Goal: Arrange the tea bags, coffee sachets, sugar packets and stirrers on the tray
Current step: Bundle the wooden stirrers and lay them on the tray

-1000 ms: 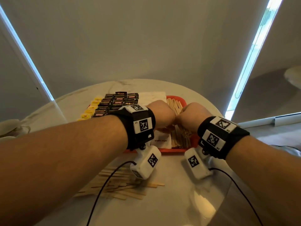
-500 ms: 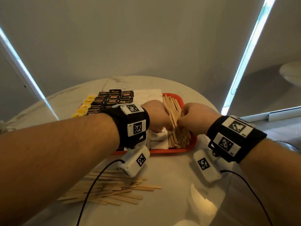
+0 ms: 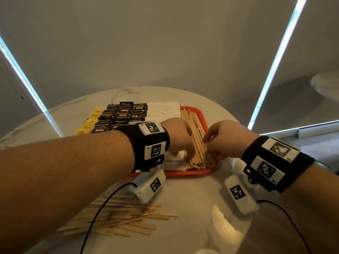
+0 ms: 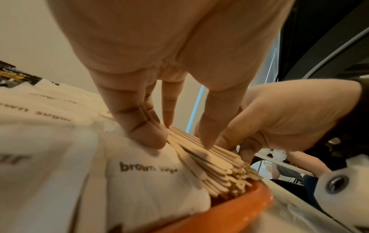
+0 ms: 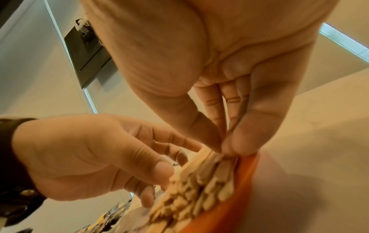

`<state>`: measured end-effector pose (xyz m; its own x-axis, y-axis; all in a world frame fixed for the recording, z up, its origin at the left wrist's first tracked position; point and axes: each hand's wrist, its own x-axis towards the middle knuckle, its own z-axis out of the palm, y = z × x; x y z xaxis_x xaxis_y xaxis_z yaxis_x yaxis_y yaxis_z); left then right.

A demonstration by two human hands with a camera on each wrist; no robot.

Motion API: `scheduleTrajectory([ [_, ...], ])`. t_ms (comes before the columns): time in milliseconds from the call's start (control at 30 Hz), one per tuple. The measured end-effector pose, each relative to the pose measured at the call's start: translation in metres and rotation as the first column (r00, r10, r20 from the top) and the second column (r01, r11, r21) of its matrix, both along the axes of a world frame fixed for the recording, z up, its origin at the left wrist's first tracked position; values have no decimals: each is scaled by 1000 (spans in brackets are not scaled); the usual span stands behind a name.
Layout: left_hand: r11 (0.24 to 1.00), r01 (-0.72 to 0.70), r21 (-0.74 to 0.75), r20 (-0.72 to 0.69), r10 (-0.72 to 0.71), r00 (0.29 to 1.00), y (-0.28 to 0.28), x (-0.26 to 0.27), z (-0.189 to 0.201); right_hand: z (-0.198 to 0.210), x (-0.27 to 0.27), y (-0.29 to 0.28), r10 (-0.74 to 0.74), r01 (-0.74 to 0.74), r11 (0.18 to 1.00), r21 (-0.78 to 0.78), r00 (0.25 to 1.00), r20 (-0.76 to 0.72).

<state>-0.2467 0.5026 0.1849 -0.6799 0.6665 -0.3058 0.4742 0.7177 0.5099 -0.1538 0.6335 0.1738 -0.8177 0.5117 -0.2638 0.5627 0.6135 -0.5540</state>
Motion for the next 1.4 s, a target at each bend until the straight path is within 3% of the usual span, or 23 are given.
scheduleTrajectory([
  [133, 997, 70, 20, -57, -69, 996, 1, 4, 2, 5, 3, 3, 25, -25, 999, 32, 1000, 4],
  [267, 989, 140, -38, -92, -143, 985, 4, 8, 0, 8, 16, 5, 183, -184, 983, -9, 972, 150],
  [367, 988, 139, -68, -95, -145, 985, 5, 7, -2, 12, 23, 2, 283, -311, 945, 99, 932, 225],
  [500, 992, 116, -41, -57, -118, 991, 3, 7, -3, 12, 24, 0, 321, -360, 914, 186, 924, 209],
  [767, 993, 115, -29, -159, -119, 980, 0, 12, -4, 13, 24, -3, 328, -358, 913, 195, 929, 170],
  [967, 994, 110, -4, -156, -110, 982, 1, 14, -5, 6, 22, 1, 279, -298, 929, 218, 953, 114],
  [1267, 994, 107, 5, -166, -105, 981, 5, 10, -7, 11, 11, 12, 203, -206, 972, 111, 979, 33],
  [1400, 994, 92, 55, -138, -84, 987, -1, 8, -3, 10, 1, 15, 189, -194, 978, 71, 980, 70],
])
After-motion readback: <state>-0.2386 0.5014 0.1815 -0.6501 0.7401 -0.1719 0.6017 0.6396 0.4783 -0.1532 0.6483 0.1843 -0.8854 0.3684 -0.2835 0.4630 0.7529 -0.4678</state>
